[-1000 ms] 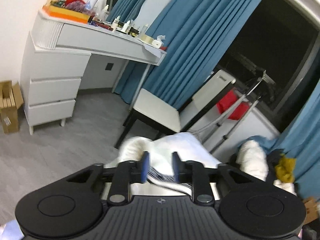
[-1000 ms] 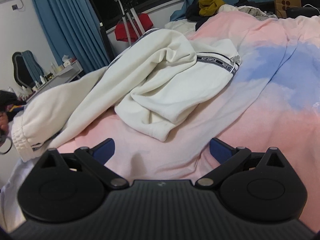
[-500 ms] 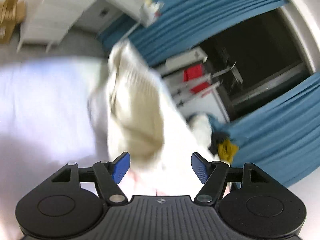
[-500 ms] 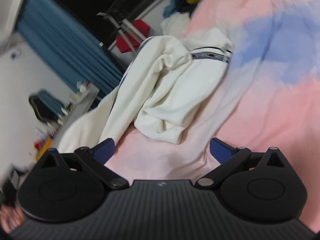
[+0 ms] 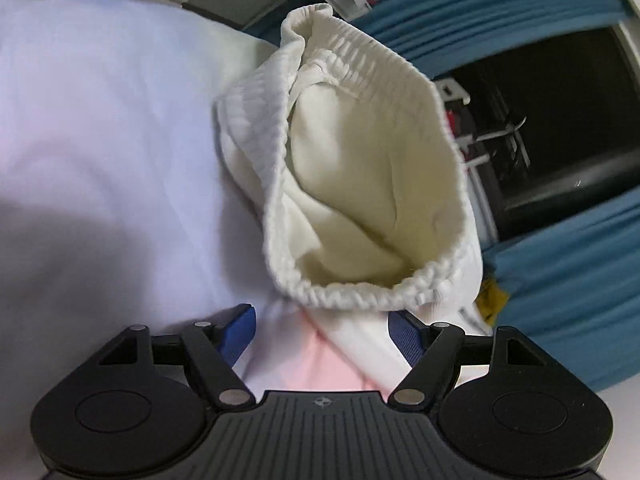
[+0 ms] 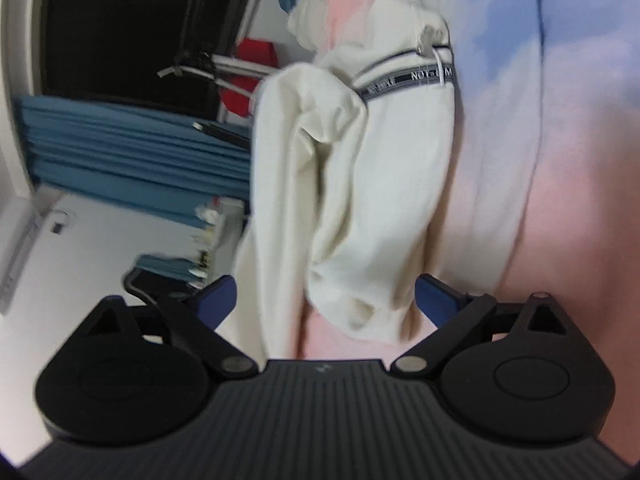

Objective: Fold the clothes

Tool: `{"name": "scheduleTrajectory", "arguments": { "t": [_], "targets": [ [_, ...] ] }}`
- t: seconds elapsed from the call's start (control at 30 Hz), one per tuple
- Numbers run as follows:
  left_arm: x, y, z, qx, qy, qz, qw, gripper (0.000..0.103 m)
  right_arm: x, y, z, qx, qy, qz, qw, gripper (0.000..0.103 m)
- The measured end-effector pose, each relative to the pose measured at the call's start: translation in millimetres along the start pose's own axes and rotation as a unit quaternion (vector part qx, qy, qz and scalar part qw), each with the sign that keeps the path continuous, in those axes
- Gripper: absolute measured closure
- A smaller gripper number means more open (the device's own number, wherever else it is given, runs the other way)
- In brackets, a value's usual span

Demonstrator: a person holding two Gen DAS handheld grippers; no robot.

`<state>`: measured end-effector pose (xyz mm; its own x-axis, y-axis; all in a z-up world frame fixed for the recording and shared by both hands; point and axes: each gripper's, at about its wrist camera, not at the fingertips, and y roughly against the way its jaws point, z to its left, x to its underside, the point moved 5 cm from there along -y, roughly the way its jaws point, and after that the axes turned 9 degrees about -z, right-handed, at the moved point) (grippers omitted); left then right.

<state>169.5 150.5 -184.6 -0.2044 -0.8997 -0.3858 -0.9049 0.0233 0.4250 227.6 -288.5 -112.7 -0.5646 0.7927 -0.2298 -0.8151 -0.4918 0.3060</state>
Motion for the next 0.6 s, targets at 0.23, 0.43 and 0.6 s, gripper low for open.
{"name": "scheduleTrajectory", "arguments": {
  "t": [0.23, 0.43, 0.6],
  "targets": [
    [5.3, -12.7, 6.4, 0.026, 0.005, -0.015, 0.9995, 0.031, 1.9, -41.1, -3.6, 0.059, 0.072, 0.025, 0.995, 0.021],
    [3.9, -9.0, 29.9, 0.041, 0.051, -0.013, 0.9978, 0.063, 4.1, -57.2, 2.8, 0.103, 0.152, 0.013, 0.983, 0.074],
    [-1.8, 14.7, 33.8, 0.058, 0.061, -0.04, 0.9956, 0.082, -11.4, -30.9, 14.0, 0.096, 0.146, -0.033, 0.984, 0.088]
  ]
}}
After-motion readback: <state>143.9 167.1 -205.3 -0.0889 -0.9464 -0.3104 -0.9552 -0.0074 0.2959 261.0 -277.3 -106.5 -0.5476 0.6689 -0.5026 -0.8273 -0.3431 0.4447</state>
